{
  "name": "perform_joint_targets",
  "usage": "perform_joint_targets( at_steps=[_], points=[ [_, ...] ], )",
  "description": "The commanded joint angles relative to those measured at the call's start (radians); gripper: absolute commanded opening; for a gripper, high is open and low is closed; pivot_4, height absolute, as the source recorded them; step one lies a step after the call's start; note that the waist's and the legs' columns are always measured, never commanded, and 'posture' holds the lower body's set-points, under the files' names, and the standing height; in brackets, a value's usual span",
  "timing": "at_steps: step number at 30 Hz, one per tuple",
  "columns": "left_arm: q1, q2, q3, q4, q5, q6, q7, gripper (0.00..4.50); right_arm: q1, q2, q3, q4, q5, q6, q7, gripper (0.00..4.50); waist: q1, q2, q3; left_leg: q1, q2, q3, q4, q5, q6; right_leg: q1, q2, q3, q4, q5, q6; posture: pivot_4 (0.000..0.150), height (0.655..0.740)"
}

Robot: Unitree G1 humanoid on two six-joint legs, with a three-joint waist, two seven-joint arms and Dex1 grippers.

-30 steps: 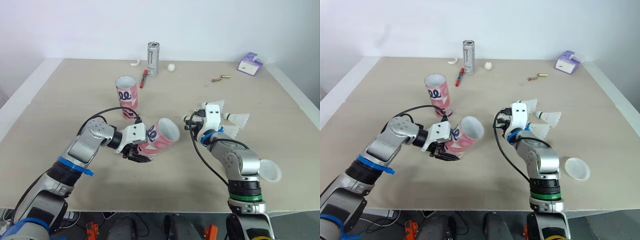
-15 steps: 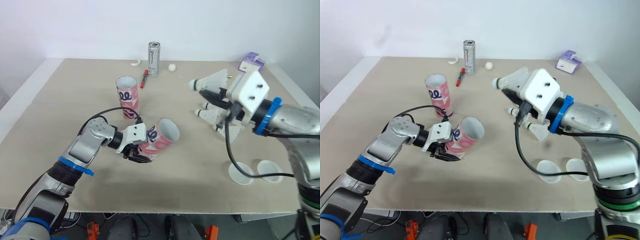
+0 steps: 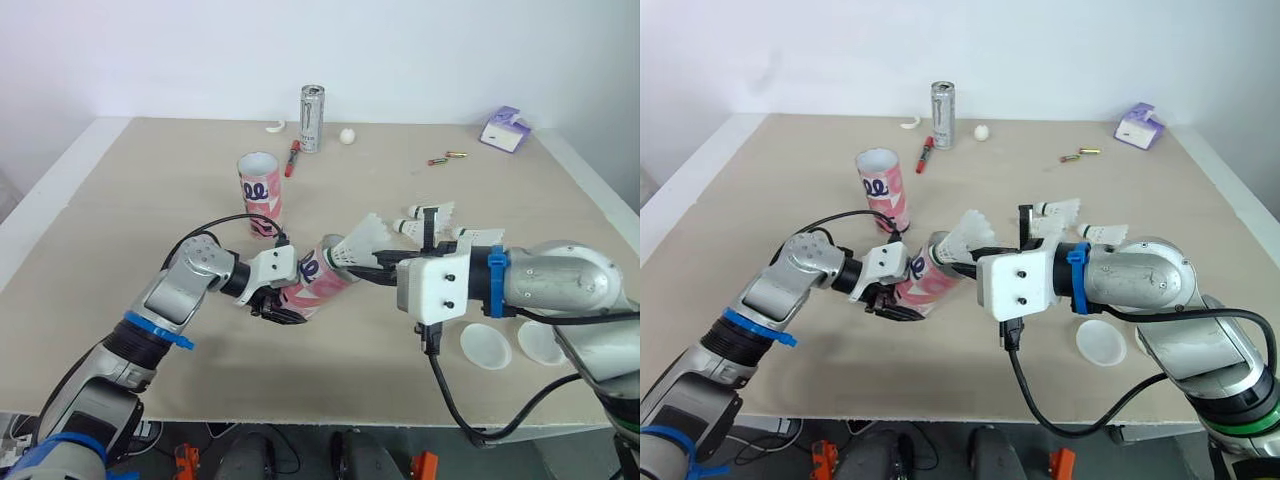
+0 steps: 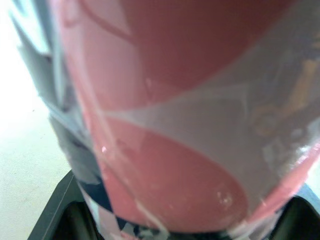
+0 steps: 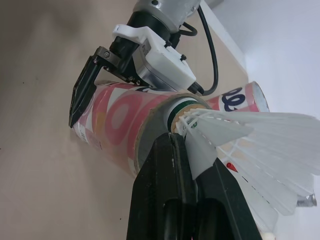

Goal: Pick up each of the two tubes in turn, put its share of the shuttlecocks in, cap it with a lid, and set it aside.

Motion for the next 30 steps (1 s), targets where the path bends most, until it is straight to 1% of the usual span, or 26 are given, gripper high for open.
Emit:
perform_joint_targets(
  at_steps=[1,2,3,4,5,8,9,12,13,15,16,17,18,22,23,25,30],
  points=[
    [0.014,0.002,-0.030,-0.014,0.002,0.008,-0.011,3.01,-0.021,0.011,-0.018,-0.001,-0.003,-0.014,0.010,1.34,0.001,0.000,0.000,0.000,0.000,0.000,0.000,0.000,0.000,0.000,0.000,0.000,0.000,0.000,0.000,0.150,0.7400],
    [0.015,0.003,-0.030,-0.015,0.002,0.008,-0.012,3.01,-0.019,0.017,-0.024,-0.001,0.003,-0.011,0.007,1.73,0.003,0.000,0.000,0.000,0.000,0.000,0.000,0.000,0.000,0.000,0.000,0.000,0.000,0.000,0.000,0.150,0.7400],
    [0.015,0.004,-0.030,-0.015,0.003,0.009,-0.012,3.01,-0.014,0.026,-0.034,-0.001,0.011,-0.003,0.000,2.34,0.004,0.000,0.000,0.000,0.000,0.000,0.000,0.000,0.000,0.000,0.000,0.000,0.000,0.000,-0.001,0.150,0.7400],
    [0.015,0.004,-0.030,-0.015,0.003,0.009,-0.012,3.01,-0.010,0.030,-0.041,-0.001,0.015,-0.001,-0.005,2.48,0.007,0.000,0.000,0.000,0.000,0.000,0.000,0.000,0.000,0.000,0.000,0.000,0.000,0.000,-0.001,0.150,0.7400],
    [0.016,0.005,-0.030,-0.015,0.003,0.009,-0.012,3.01,-0.005,0.034,-0.051,-0.003,0.023,0.007,-0.007,2.95,0.009,0.000,0.000,0.000,0.000,-0.001,0.000,0.000,0.000,0.000,0.001,0.000,0.000,0.000,-0.001,0.150,0.7400],
    [0.014,0.005,-0.030,-0.012,0.004,0.007,-0.013,3.01,0.053,0.110,-0.182,-0.032,0.181,0.172,-0.091,4.19,0.013,-0.001,0.000,0.000,0.001,-0.001,0.000,0.000,0.000,0.000,0.001,-0.001,0.000,0.001,-0.001,0.150,0.7400],
    [0.013,0.005,-0.030,-0.010,0.004,0.006,-0.013,3.01,0.079,0.132,-0.229,-0.036,0.225,0.227,-0.119,4.46,0.015,-0.001,0.000,0.000,0.001,-0.001,0.000,0.000,0.000,0.000,0.001,-0.001,0.000,0.003,-0.003,0.150,0.7400],
    [0.011,0.004,-0.031,-0.006,0.004,0.003,-0.014,3.01,0.166,0.171,-0.345,-0.021,0.279,0.327,-0.192,4.46,0.016,-0.002,-0.001,0.000,0.001,-0.001,-0.001,0.000,0.000,0.000,0.001,0.000,0.001,0.005,-0.004,0.150,0.7400],
    [0.010,0.002,-0.033,-0.004,0.005,0.001,-0.014,3.01,0.198,0.213,-0.418,0.012,0.309,0.405,-0.263,4.46,0.016,-0.002,-0.001,0.000,0.001,-0.002,-0.001,0.000,0.000,0.000,0.001,-0.002,0.001,0.004,-0.004,0.150,0.7400],
    [0.010,-0.001,-0.035,-0.003,0.004,-0.001,-0.014,3.01,0.256,0.287,-0.548,0.080,0.343,0.496,-0.372,4.46,0.017,-0.002,-0.001,0.000,0.001,-0.002,-0.001,0.000,0.000,0.000,0.001,-0.001,0.001,0.004,-0.004,0.150,0.7400],
    [0.011,-0.001,-0.035,-0.004,0.004,-0.001,-0.014,3.01,0.289,0.308,-0.589,0.105,0.344,0.510,-0.399,4.46,0.017,-0.002,-0.001,0.000,0.001,-0.002,-0.001,0.000,0.000,0.000,0.001,-0.001,0.001,0.004,-0.004,0.150,0.7400],
    [0.013,0.001,-0.035,-0.006,0.003,0.000,-0.016,3.01,0.323,0.316,-0.610,0.117,0.353,0.499,-0.387,4.46,0.018,-0.002,-0.001,0.000,0.001,-0.002,-0.001,0.000,0.000,0.000,0.001,-0.001,0.000,0.004,-0.004,0.150,0.7400],
    [0.015,0.002,-0.036,-0.009,0.002,0.000,-0.018,3.01,0.348,0.325,-0.626,0.123,0.372,0.495,-0.376,4.46,0.017,-0.002,-0.001,0.000,0.000,-0.002,-0.001,0.000,0.000,0.000,0.001,-0.001,0.000,0.004,-0.004,0.150,0.7400],
    [0.019,0.012,-0.036,-0.013,0.002,-0.003,-0.026,3.01,0.418,0.330,-0.636,0.187,0.354,0.476,-0.377,4.46,0.014,0.001,-0.002,0.002,0.000,-0.001,-0.003,-0.001,0.001,0.001,0.002,0.001,0.001,0.004,-0.003,0.150,0.7400],
    [0.017,0.012,-0.036,-0.011,0.003,-0.004,-0.027,3.01,0.424,0.337,-0.634,0.205,0.352,0.466,-0.381,4.46,0.015,0.001,-0.002,0.003,0.001,-0.001,-0.003,-0.001,0.001,0.002,0.003,0.001,0.001,0.001,0.002,0.150,0.7400],
    [0.015,0.011,-0.036,-0.008,0.004,-0.005,-0.028,3.01,0.426,0.363,-0.635,0.243,0.371,0.453,-0.381,4.46,0.014,0.001,-0.002,0.003,0.001,-0.001,-0.003,-0.001,0.001,0.002,0.003,0.001,0.001,0.001,0.002,0.150,0.7400],
    [0.012,0.007,-0.039,-0.007,0.004,-0.006,-0.030,3.01,0.423,0.379,-0.597,0.343,0.353,0.402,-0.371,4.46,0.015,0.002,-0.002,0.006,0.002,-0.001,-0.003,-0.001,0.001,0.004,0.004,0.001,0.001,0.000,0.001,0.150,0.7400]
  ],
)
